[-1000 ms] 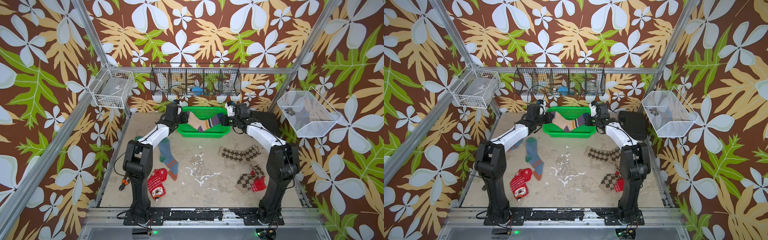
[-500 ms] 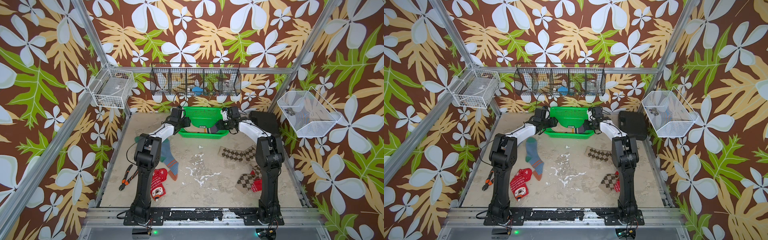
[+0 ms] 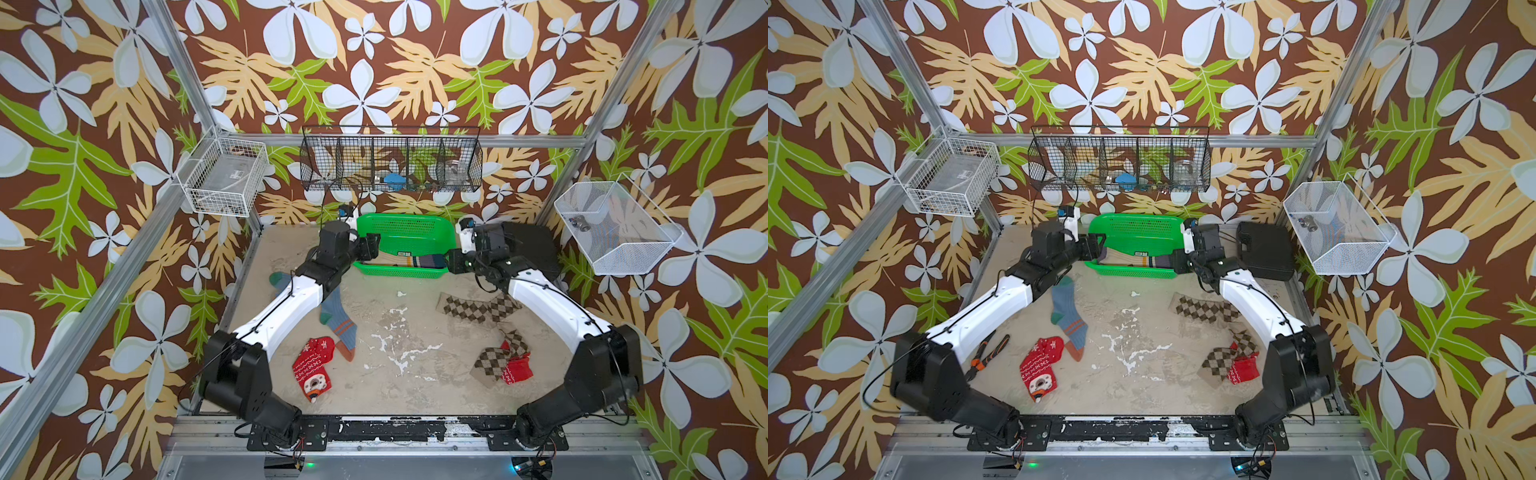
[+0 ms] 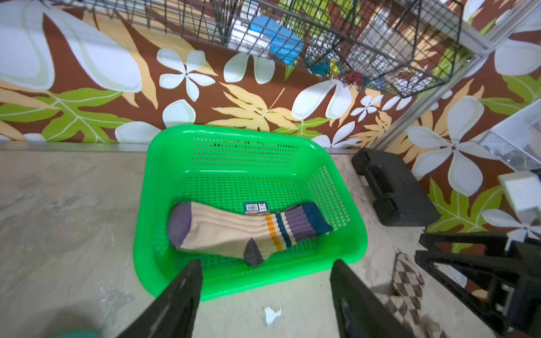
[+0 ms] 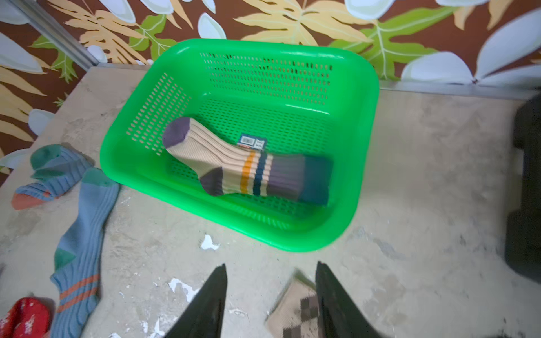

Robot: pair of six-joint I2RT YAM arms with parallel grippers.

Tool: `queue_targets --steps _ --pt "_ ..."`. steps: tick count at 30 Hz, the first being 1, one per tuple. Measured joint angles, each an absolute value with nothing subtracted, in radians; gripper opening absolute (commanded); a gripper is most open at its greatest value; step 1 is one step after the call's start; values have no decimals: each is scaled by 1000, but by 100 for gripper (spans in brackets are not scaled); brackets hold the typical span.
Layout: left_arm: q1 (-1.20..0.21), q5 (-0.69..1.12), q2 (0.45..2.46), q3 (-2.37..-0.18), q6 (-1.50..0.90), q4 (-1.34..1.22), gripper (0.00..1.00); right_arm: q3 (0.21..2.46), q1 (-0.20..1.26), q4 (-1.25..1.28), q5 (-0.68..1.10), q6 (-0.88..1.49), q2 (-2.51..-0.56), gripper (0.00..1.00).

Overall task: Place the socks together as a pair
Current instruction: Place a pair of socks in the bin, then pick up the sock from the center of the board.

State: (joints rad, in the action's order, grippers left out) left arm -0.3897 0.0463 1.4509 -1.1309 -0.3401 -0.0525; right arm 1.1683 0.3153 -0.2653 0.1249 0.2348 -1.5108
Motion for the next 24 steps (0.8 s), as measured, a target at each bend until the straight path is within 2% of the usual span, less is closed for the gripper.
queue_targets --steps 3,6,9,15,21,24 --pt "-390 30 1285 -866 -381 -109 71 988 336 -232 123 260 -1440 48" --pt "-401 28 1145 -614 -442 -182 71 928 366 -216 102 263 -1473 48" --pt "-415 23 1055 -464 -495 -240 71 924 392 -172 77 276 -1541 48" --pt "-421 -10 934 -348 -547 -323 71 931 410 -85 28 307 -1667 49" --pt "-421 -9 936 -326 -553 -348 71 917 419 -49 -16 316 -1752 49" --pt "-421 9 947 -327 -556 -355 71 912 428 -28 -38 330 -1771 41"
